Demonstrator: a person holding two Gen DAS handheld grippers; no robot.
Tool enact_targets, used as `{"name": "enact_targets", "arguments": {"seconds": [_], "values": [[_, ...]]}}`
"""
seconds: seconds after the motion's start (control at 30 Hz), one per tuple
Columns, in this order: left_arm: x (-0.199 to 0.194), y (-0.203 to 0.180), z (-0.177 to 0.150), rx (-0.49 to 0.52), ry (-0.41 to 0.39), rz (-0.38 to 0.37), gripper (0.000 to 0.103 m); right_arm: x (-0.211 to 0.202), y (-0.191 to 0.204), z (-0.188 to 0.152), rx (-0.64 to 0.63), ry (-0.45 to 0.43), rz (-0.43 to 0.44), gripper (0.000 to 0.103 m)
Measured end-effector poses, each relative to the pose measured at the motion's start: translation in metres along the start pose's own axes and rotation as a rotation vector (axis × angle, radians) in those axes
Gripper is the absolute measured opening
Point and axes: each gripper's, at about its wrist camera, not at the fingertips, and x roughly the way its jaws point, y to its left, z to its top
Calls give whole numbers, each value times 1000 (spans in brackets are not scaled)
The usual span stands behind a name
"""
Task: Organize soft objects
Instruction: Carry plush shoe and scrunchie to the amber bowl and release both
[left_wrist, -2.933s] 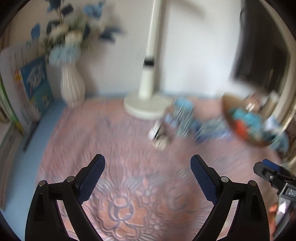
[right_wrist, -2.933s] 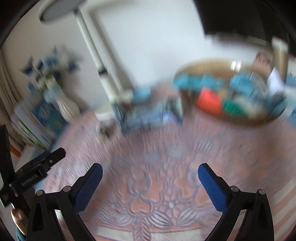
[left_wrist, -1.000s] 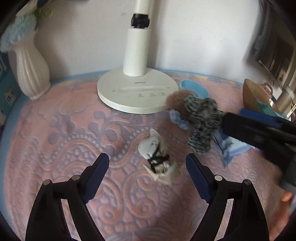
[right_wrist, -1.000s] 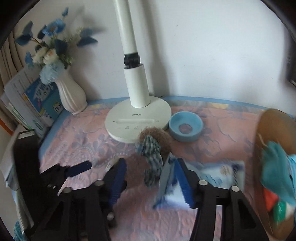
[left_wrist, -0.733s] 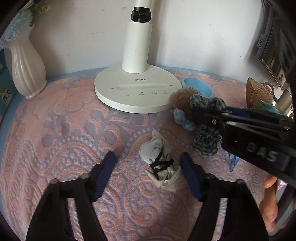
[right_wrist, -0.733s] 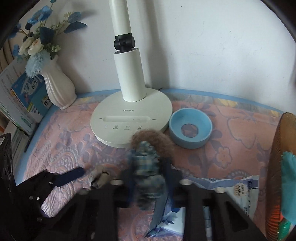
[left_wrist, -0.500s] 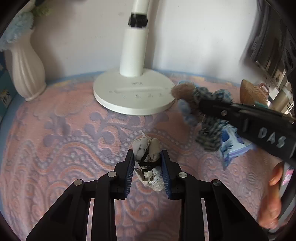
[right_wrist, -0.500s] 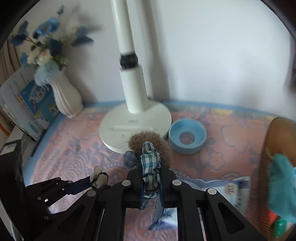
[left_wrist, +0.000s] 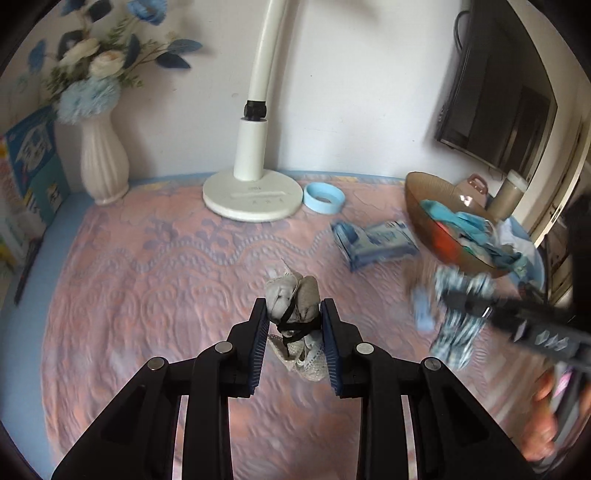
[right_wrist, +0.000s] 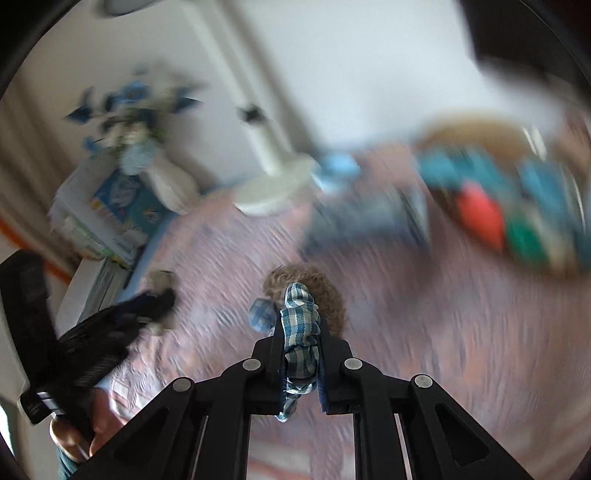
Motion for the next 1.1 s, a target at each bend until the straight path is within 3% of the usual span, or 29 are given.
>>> {"name": "enact_targets", "arguments": {"seconds": [0.13, 0.2, 0.27, 0.33, 0.4, 0.47, 0.53, 0.57, 0.77, 0.83, 0.9, 0.97, 1.0, 1.03, 1.1], "values": [[-6, -7, -25, -47, 22, -32, 25, 9, -43, -27, 169, 52, 96, 14], [-6, -12, -35, -40, 44, -16, 25, 0, -55, -37, 187, 44, 47, 19], [-7, -14, -39, -45, 47, -27, 25, -13, -61, -42, 180, 21, -36, 38], [-11, -18, -42, -41, 46, -38, 25, -31, -64, -46, 165, -38, -138, 66], [-13, -23, -43, -24, 40, -35, 25, -44, -61, -47, 132, -71, -204, 74], [-15, -30, -45, -8, 39, -36, 25, -51, -52, -45, 80, -83, -213, 81], [-16, -33, -45, 3, 38, -39, 25, -45, -37, -45, 2, -54, -218, 99], [-15, -36, -46, 8, 40, -41, 25, -36, -26, -46, -54, -35, -250, 100], [-10, -47, -52, 50, 56, -40, 25, 4, -16, -59, -201, -35, -461, 100], [-9, -48, -54, 62, 60, -36, 25, 14, -28, -58, -177, -19, -468, 96], [-7, -48, -55, 62, 66, -44, 25, 19, -48, -57, -98, 8, -372, 79], [-3, -49, -56, 65, 74, -45, 25, 8, -56, -56, -75, -41, -328, 56], [-2, -50, -56, 68, 77, -43, 25, 5, -58, -55, -82, -42, -322, 31], [0, -51, -56, 71, 80, -43, 25, 3, -58, -55, -88, -47, -322, 19], [2, -54, -55, 73, 82, -47, 25, -8, -59, -54, -78, -69, -296, 18]]}}
